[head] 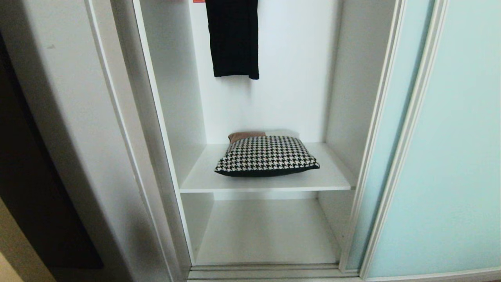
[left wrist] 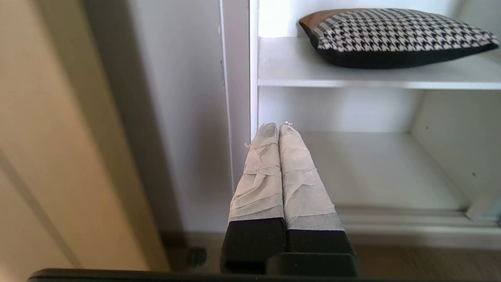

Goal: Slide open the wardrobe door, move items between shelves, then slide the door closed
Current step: Place the pillow on the lower shelf

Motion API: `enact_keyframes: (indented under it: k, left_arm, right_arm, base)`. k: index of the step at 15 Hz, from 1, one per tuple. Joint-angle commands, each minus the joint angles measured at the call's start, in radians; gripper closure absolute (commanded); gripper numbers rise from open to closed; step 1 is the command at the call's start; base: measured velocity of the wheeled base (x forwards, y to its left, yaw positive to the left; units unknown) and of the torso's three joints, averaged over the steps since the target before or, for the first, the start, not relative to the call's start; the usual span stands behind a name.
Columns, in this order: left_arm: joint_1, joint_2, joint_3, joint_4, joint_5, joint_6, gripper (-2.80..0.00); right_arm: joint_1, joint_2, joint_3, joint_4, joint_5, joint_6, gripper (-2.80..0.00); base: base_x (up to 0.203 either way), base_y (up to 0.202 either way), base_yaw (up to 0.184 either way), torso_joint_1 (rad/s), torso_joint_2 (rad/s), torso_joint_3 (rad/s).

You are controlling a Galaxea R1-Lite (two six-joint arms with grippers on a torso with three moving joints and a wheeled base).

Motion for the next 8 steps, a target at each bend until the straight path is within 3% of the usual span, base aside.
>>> enact_keyframes:
  k: [1, 4, 8]
  left_arm:
    - [0.0, 0.0, 0.0, 0.0, 0.001, 0.0, 0.0]
    - [-0.001, 0.0, 0.0, 0.0, 0.001, 0.0, 0.0]
    - [0.001, 0.0, 0.0, 0.0, 0.001, 0.0, 0.0]
  right_arm:
    - [0.0, -0.002, 0.0, -0.001, 0.001, -0.001, 0.0]
    - [0.0, -0.002, 0.0, -0.001, 0.001, -0.001, 0.0]
    - [0.0, -0.002, 0.0, 0.0, 0.0, -0.001, 0.0]
  base:
    - [0.192, 0.0, 0.001, 0.011, 0.0, 0.002]
    - [0.157, 0.0, 0.001, 0.006, 0.0, 0.001]
    - [0.0, 0.0, 0.0, 0.0, 0.0, 0.0]
